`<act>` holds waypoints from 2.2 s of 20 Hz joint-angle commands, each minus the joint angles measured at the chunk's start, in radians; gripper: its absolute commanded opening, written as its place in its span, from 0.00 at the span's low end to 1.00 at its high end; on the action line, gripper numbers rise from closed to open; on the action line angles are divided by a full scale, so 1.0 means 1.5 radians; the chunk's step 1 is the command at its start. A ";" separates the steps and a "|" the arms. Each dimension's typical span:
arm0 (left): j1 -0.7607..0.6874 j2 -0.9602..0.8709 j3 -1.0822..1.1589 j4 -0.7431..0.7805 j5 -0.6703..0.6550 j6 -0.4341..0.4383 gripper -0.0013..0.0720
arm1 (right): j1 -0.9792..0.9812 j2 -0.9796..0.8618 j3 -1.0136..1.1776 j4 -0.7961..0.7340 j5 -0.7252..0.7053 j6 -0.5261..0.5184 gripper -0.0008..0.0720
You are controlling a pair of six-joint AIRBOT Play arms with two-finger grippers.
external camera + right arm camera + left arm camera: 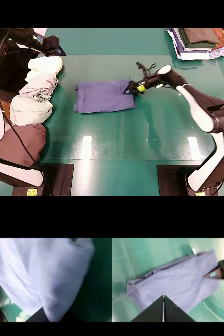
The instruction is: Fold the shirts.
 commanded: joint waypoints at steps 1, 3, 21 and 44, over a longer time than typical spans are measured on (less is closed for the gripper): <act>-0.050 0.000 0.000 0.001 -0.001 0.014 0.05 | -0.090 0.103 -0.076 -0.028 -0.013 0.007 0.03; -0.084 0.000 0.000 0.001 0.007 0.017 0.05 | -0.179 0.190 -0.142 -0.090 -0.015 0.011 0.03; -0.158 0.000 0.000 0.001 0.034 0.011 0.05 | -0.922 0.534 -0.530 -0.157 -0.144 0.035 0.03; -0.158 0.000 0.000 0.008 0.039 0.039 0.05 | -0.381 0.556 -0.341 -0.154 0.048 0.079 0.32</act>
